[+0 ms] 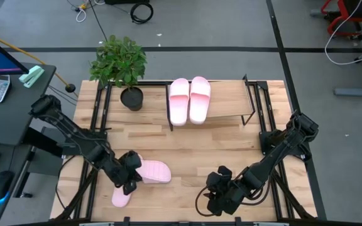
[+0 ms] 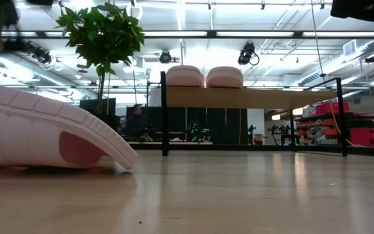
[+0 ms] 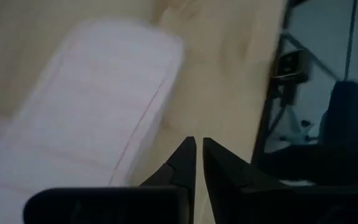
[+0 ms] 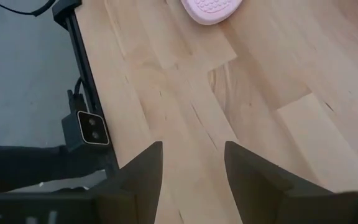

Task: Pick and place slides into the shelf
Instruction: Put the right pink slide on the shelf

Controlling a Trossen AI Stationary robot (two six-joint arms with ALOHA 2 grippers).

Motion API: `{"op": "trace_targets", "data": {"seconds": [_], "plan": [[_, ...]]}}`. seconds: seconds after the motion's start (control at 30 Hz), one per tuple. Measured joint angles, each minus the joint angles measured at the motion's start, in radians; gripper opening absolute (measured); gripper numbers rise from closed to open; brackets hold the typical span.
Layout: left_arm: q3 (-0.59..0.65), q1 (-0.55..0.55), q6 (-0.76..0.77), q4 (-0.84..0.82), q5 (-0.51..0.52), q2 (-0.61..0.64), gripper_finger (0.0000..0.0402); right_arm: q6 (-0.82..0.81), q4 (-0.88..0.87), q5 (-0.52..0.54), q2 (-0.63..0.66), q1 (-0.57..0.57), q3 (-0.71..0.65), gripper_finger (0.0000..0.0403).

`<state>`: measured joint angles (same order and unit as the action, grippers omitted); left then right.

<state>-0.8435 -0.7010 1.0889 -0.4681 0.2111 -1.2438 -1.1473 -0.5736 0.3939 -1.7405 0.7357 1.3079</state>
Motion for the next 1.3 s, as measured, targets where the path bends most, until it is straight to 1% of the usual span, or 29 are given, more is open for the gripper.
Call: {"op": "trace_targets", "data": {"seconds": [0.1,0.2,0.3,0.37,0.43,0.53,0.6,0.8,0.9,1.07,1.13,1.2,1.3], "plan": [[-0.148,0.000,-0.157,-0.180,0.056,-0.010,0.0024,0.001,0.000,0.000,0.000,0.000,0.000,0.0178],[-0.293,0.004,-0.295,-0.362,0.110,-0.049,0.0015,0.004,0.000,0.005,0.000,-0.001,0.000,0.0178],[-0.381,0.004,-0.386,-0.433,0.115,-0.114,0.0012,0.015,0.000,0.015,0.000,-0.001,0.000,0.0178],[-0.420,0.004,-0.412,-0.473,0.100,-0.170,0.0013,0.016,0.000,0.023,0.000,-0.001,0.000,0.0178],[-0.465,0.003,-0.419,-0.551,0.093,-0.230,0.0015,0.017,0.002,0.025,0.000,-0.001,0.000,0.0178],[-0.522,0.004,-0.418,-0.703,0.105,-0.321,0.0014,0.018,0.004,0.034,0.000,-0.001,0.000,0.0178],[-0.535,0.002,-0.417,-0.755,0.117,-0.369,0.0010,0.019,0.004,0.042,0.000,-0.001,0.000,0.0178],[-0.536,-0.043,-0.428,-0.755,0.121,-0.458,0.0006,0.023,0.005,0.051,0.000,-0.001,0.000,0.0178],[-0.536,-0.070,-0.406,-0.748,0.127,-0.460,0.0013,0.025,0.005,0.051,0.000,-0.001,0.000,0.0178],[-0.536,-0.114,-0.344,-0.720,0.217,-0.460,0.0015,0.041,0.005,0.071,0.000,-0.001,0.000,0.0178],[-0.522,-0.114,-0.312,-0.654,0.225,-0.459,0.0018,0.043,0.005,0.073,0.000,-0.001,0.000,0.0178],[-0.515,-0.102,-0.266,-0.624,0.188,-0.460,0.0031,0.044,0.005,0.073,0.000,-0.001,0.000,0.0178],[-0.515,-0.085,-0.217,-0.617,0.156,-0.460,0.0069,0.048,0.005,0.073,0.000,-0.001,0.000,0.0178]]}}
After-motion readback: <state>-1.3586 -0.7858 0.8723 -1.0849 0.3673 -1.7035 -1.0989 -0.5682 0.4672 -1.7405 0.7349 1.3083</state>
